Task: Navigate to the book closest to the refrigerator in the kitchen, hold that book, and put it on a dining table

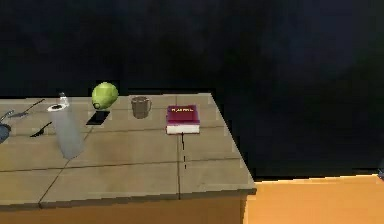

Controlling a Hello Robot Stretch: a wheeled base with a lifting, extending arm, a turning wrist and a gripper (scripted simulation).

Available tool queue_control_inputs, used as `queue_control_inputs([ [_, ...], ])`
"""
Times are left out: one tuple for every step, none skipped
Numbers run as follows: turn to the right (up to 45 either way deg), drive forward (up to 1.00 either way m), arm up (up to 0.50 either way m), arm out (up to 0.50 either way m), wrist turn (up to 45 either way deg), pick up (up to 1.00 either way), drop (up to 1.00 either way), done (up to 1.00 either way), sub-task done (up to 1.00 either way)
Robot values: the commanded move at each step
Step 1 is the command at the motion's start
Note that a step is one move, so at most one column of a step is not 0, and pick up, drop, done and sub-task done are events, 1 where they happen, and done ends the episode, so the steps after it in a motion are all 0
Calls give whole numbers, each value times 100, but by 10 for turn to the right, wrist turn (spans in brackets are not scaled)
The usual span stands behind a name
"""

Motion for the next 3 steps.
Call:
queue_control_inputs([
  [450,0,0,0,0,0,0,0,0],
  [0,45,0,0,0,0,0,0,0],
  [0,15,0,0,0,0,0,0,0],
])
